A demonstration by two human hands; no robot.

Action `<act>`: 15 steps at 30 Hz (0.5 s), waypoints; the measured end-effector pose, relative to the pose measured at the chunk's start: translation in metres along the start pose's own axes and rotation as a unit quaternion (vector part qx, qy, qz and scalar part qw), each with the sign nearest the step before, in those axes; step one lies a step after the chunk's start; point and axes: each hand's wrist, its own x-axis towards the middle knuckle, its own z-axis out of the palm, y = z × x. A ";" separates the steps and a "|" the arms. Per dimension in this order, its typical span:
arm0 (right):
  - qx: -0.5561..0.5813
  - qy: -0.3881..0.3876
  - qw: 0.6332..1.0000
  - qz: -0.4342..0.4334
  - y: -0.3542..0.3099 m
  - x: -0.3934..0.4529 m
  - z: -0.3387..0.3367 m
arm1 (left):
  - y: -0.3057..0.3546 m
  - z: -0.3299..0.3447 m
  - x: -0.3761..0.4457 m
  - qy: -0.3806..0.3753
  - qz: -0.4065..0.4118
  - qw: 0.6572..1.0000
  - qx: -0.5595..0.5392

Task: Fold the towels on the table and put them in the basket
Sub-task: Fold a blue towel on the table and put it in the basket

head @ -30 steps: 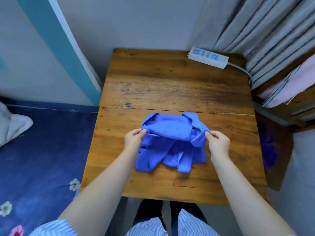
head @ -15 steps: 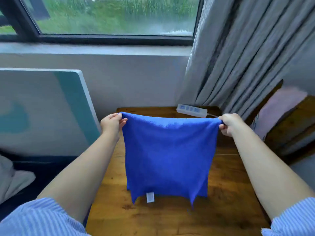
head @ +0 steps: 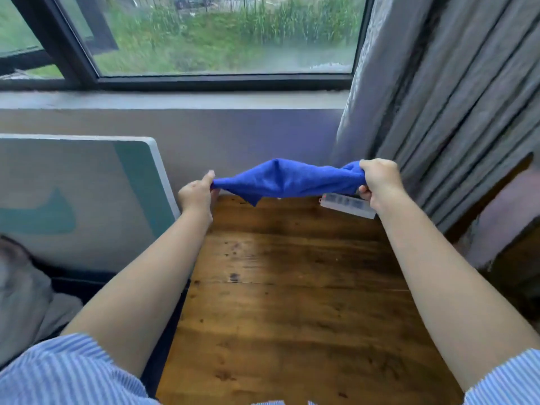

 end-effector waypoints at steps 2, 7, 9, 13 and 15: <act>-0.044 -0.004 0.998 0.035 0.046 0.002 -0.009 | -0.034 -0.013 0.001 -0.017 -0.039 0.980 0.194; -0.239 -0.015 0.963 0.125 0.177 -0.001 -0.054 | -0.118 -0.053 -0.025 -0.138 -0.052 0.815 0.560; -0.329 -0.063 0.925 0.181 0.222 -0.012 -0.071 | -0.147 -0.069 -0.039 -0.209 -0.074 0.701 0.678; -0.480 -0.165 0.824 0.253 0.285 -0.032 -0.099 | -0.193 -0.092 -0.069 -0.332 -0.131 0.523 0.774; -0.534 -0.220 0.768 0.275 0.300 -0.039 -0.107 | -0.205 -0.100 -0.083 -0.367 -0.156 0.452 0.798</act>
